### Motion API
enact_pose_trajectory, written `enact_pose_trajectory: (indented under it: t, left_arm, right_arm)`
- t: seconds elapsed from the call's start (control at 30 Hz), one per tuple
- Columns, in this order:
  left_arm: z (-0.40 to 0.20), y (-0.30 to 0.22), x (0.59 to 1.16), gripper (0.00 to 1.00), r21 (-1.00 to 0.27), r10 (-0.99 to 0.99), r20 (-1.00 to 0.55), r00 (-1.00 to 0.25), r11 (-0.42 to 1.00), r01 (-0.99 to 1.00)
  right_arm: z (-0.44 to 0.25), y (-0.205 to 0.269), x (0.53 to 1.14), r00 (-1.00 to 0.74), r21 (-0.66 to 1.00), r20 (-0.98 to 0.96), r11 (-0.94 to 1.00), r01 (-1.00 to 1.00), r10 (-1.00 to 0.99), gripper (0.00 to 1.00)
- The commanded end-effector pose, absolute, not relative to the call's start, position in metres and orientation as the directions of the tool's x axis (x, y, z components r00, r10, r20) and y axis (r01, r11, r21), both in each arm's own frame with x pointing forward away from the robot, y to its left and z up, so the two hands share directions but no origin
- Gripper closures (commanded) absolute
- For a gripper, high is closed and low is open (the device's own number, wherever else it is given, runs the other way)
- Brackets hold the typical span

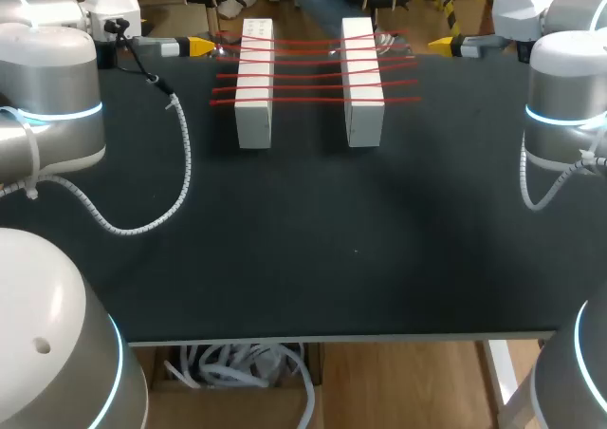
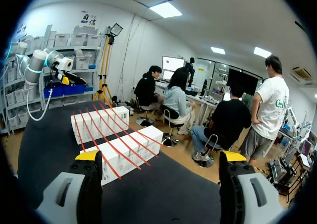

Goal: Grab the tape and strap the tape.

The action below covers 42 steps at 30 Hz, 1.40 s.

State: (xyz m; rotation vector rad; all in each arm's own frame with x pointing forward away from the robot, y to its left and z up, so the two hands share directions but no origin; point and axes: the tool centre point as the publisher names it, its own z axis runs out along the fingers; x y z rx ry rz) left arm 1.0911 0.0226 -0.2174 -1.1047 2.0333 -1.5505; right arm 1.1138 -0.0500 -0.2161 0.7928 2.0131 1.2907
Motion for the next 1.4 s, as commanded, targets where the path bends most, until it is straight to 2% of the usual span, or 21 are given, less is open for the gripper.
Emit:
enact_pose_trajectory:
  t: [0.03, 0.47, 0.9, 1.1, 1.4]
  left_arm:
    - [-0.217, 0.023, 1.091, 0.0, -0.925, -0.755, 0.173, -0.633, 0.095, -0.367]
    - [-0.218, 0.017, 1.087, 0.0, -0.943, -0.666, 0.117, -0.737, 0.158, -0.293]
    - [-0.213, -0.004, 1.07, 0.0, -0.946, -0.394, -0.116, -0.912, 0.322, -0.019]
    - [-0.214, -0.013, 1.062, 0.0, -0.932, -0.294, -0.242, -0.925, 0.334, 0.138]
    - [-0.223, -0.03, 1.05, 0.0, -0.919, -0.2, -0.3, -0.933, 0.323, 0.226]
  right_arm:
    - [-0.216, -0.05, 1.114, -0.633, 0.925, -0.174, 0.345, 0.157, 0.754, 0.0]
    - [-0.216, -0.05, 1.114, -0.633, 0.925, -0.174, 0.345, 0.157, 0.754, 0.0]
    - [-0.216, -0.05, 1.114, -0.633, 0.925, -0.174, 0.345, 0.157, 0.754, 0.0]
    - [-0.216, -0.05, 1.114, -0.633, 0.925, -0.174, 0.345, 0.157, 0.754, 0.0]
    - [-0.216, -0.05, 1.114, -0.633, 0.925, -0.174, 0.345, 0.157, 0.754, 0.0]
